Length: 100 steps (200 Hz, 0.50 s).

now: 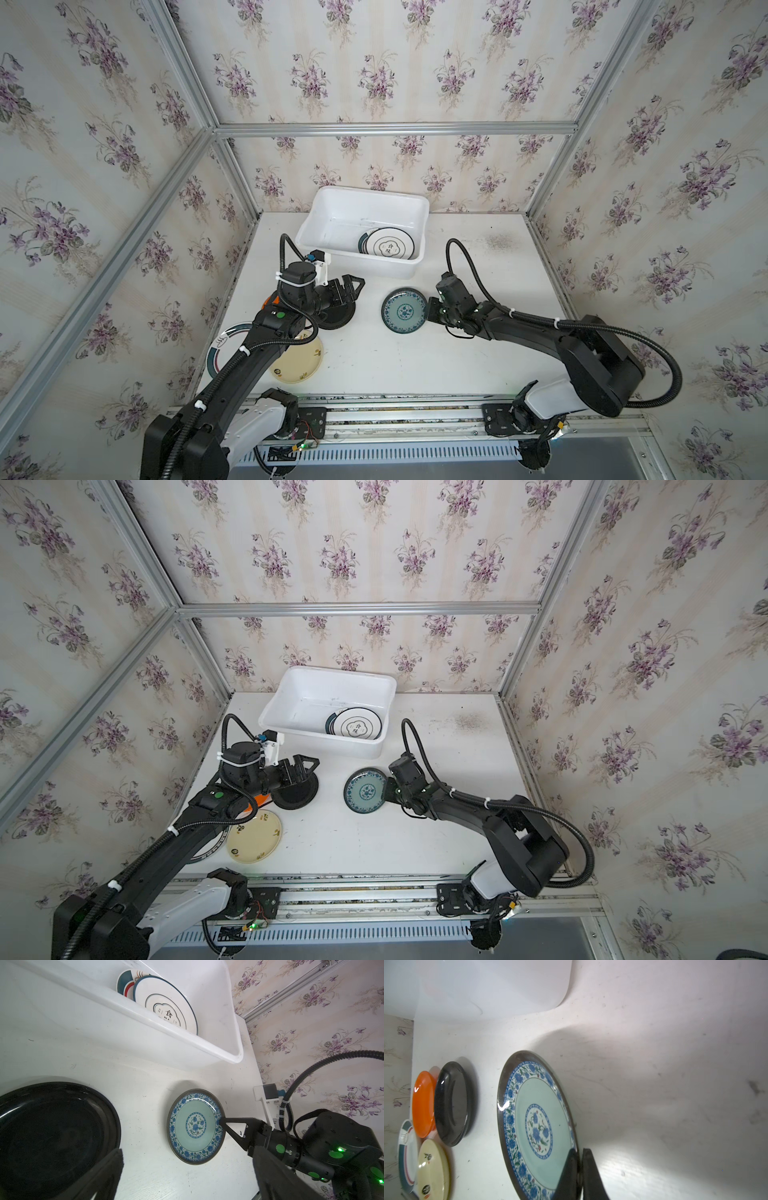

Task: Place the plates into the plastic bin on the countertop
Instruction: Pick up the plate from the center of the table.

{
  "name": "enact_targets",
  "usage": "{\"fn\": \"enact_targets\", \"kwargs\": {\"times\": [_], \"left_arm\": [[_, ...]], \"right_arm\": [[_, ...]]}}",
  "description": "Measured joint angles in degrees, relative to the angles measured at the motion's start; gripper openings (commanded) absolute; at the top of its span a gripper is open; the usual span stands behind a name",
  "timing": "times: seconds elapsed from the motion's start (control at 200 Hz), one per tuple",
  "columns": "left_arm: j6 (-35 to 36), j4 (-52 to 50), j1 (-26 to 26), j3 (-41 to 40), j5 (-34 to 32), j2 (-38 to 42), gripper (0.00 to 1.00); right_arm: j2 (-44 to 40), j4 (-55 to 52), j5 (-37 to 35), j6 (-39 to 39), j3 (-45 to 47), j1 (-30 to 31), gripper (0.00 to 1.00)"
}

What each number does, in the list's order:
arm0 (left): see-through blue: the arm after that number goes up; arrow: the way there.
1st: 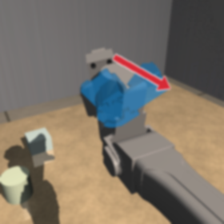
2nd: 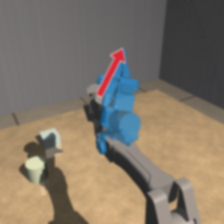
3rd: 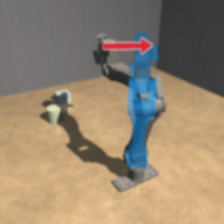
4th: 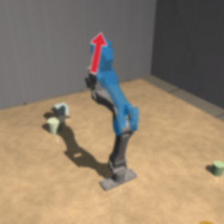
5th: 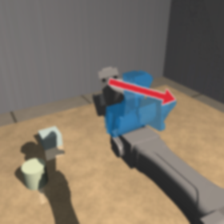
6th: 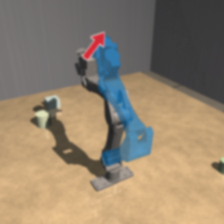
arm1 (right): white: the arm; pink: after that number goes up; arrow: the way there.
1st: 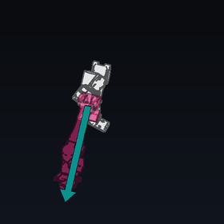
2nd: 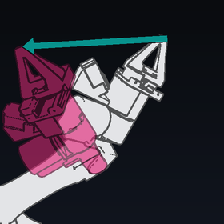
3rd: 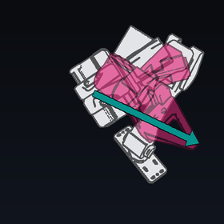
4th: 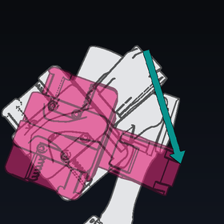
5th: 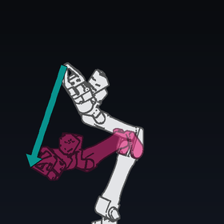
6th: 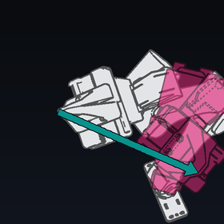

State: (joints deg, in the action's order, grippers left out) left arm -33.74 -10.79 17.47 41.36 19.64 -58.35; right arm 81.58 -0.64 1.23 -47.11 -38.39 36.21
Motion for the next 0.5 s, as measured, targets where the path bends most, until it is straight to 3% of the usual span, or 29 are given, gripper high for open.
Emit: {"fn": "enact_targets", "kwargs": {"times": [0.395,0.5], "left_arm": [[-1.73,0.9,8.2,1.31,-4.57,-3.48,0.99],[-2.34,2.45,10.38,2.4,-4.96,-4.81,0.91]], "right_arm": [[-25.2,-6.75,-3.76,-1.51,4.96,-0.39,0.0],[-28.81,-7.76,-4.11,-2.27,5.33,-1.07,0.0]]}}
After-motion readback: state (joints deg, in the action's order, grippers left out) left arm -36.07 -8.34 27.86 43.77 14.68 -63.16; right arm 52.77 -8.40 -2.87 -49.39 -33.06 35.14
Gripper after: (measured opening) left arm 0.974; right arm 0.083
